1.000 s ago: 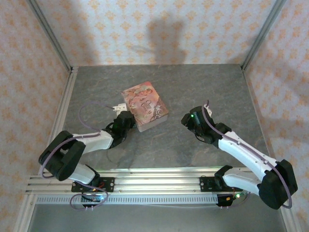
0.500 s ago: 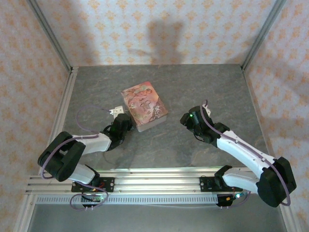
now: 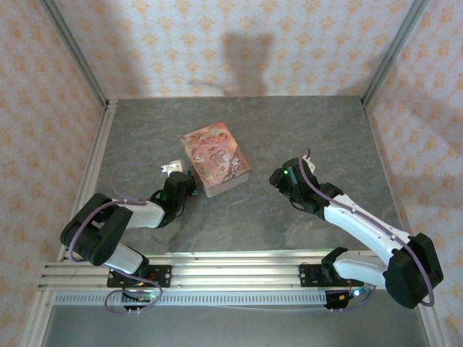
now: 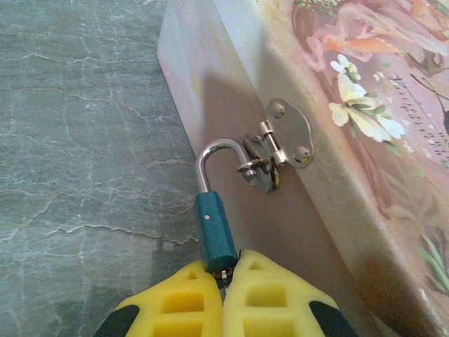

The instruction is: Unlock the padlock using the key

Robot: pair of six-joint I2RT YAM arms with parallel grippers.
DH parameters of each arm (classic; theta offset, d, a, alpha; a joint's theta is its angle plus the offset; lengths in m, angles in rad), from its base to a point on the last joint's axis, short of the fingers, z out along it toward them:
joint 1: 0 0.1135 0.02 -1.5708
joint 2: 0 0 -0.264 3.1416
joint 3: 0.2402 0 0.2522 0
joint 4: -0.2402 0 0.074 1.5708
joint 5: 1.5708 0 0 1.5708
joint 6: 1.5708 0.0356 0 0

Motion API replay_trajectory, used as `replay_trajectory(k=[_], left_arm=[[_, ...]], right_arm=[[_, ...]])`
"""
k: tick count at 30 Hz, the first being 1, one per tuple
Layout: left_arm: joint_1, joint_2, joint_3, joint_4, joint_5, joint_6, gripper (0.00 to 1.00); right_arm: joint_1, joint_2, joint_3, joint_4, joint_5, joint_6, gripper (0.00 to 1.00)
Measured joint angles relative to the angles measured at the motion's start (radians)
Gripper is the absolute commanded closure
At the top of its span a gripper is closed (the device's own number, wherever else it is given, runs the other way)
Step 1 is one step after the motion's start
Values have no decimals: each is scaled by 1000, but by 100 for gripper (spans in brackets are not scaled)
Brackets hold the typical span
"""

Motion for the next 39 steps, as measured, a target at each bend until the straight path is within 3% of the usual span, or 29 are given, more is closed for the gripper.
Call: replay_trajectory(k=[9, 22, 39], left_arm=[[-11, 0, -1, 31, -12, 1, 100], [-127, -50, 0, 35, -156, 27, 100], [-140, 43, -20, 170, -240, -34, 100]], right_arm=[[0, 0, 0, 12, -7, 0, 43], [0, 19, -5, 33, -26, 0, 43], [0, 35, -8, 48, -52, 0, 43]])
